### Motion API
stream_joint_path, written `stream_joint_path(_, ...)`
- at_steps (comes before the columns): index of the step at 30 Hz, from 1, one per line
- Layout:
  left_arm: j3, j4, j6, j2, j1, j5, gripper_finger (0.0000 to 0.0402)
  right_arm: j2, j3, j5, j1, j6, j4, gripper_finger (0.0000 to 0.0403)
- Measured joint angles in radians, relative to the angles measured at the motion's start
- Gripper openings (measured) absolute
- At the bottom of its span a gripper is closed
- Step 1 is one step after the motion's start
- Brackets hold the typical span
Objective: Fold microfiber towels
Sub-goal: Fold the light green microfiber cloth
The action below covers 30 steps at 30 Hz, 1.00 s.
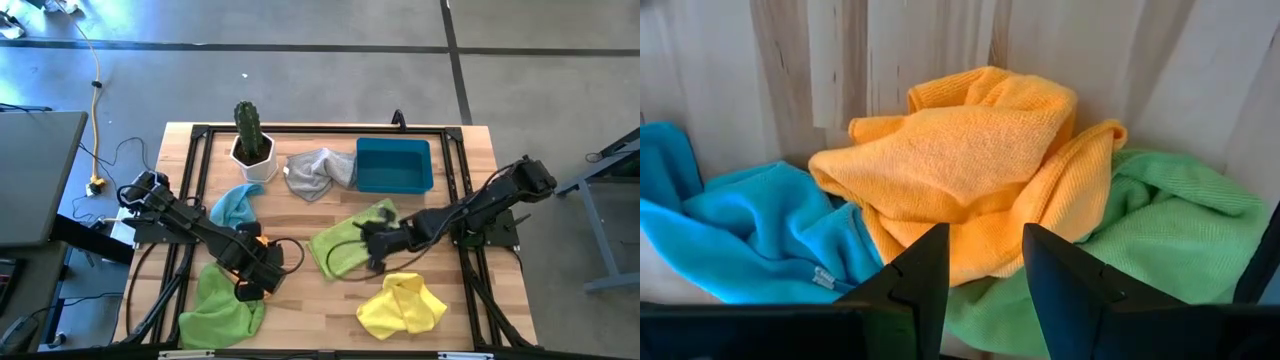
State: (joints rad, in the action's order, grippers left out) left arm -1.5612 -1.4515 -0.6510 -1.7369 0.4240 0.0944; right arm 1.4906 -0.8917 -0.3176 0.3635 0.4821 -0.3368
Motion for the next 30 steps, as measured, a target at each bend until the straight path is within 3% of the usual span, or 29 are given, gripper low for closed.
stream_joint_path(4,0.000,0.001,0.000,0.000,0.000,0.000,0.0119,0.001,0.023,0.000,0.011,-0.121,0.294,0.0128)
stream_joint_path(6,0.000,0.003,0.000,0.000,0.000,0.000,0.0119,0.001,0.030,-0.001,0.010,-0.152,0.360,0.0128)
stream_joint_path(16,0.000,0.034,-0.036,0.000,0.020,-0.006,0.0119,0.030,0.031,0.060,0.024,-0.091,0.395,0.0143)
stream_joint_path(23,0.000,0.038,-0.082,0.000,0.061,-0.007,0.0119,0.175,0.015,0.092,0.057,-0.145,0.500,0.0173)
stream_joint_path(30,0.000,0.038,0.000,0.000,0.090,-0.006,0.0119,0.299,-0.038,0.106,0.062,-0.133,0.539,0.0177)
